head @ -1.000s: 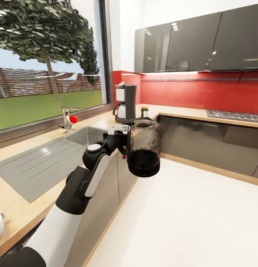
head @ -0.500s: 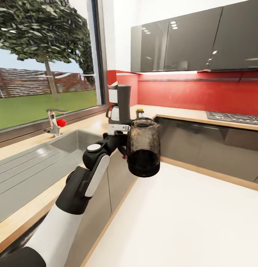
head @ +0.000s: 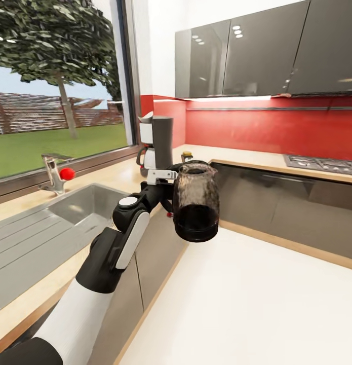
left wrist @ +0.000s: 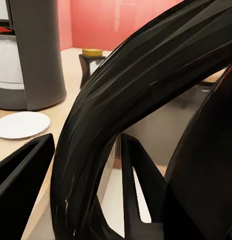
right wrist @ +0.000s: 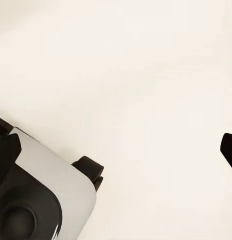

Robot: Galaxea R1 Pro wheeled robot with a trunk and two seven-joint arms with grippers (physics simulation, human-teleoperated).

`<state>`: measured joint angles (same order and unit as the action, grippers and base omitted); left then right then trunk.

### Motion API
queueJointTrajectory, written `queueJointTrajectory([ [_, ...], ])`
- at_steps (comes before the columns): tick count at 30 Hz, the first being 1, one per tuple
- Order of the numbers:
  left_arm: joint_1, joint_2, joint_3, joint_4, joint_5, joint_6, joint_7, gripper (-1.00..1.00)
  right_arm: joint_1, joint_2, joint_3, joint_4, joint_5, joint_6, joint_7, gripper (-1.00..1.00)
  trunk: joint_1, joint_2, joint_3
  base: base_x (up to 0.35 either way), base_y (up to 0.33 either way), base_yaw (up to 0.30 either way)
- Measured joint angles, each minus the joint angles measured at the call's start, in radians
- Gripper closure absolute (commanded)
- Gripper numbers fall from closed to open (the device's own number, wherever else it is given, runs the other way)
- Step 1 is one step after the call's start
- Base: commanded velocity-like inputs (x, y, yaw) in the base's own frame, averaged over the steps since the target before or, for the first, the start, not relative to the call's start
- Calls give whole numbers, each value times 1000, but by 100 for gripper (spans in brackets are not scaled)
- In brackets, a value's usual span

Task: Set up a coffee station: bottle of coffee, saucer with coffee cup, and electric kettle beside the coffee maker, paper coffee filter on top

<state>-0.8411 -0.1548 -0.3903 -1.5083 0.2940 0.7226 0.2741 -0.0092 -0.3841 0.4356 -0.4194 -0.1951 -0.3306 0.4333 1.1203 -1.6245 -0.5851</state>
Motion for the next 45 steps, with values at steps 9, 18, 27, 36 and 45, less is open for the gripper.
queueJointTrajectory([
  [9,0,0,0,1,0,0,0,100,0,0,0,0,1,-3,-2,-100,0,0,0,315,-79,75],
  [18,0,0,0,0,0,0,1,100,0,0,0,0,1,-2,-1,-100,0,0,0,239,-53,3],
  [27,0,0,0,0,0,0,1,100,0,0,2,-2,1,0,1,-100,0,0,0,93,-56,0],
  [36,0,0,1,1,0,0,2,100,0,0,1,-2,2,-1,0,-100,1,0,0,93,-66,176],
  [45,0,0,0,1,0,0,2,100,1,0,1,-1,2,-1,1,-100,0,0,0,136,-165,75],
])
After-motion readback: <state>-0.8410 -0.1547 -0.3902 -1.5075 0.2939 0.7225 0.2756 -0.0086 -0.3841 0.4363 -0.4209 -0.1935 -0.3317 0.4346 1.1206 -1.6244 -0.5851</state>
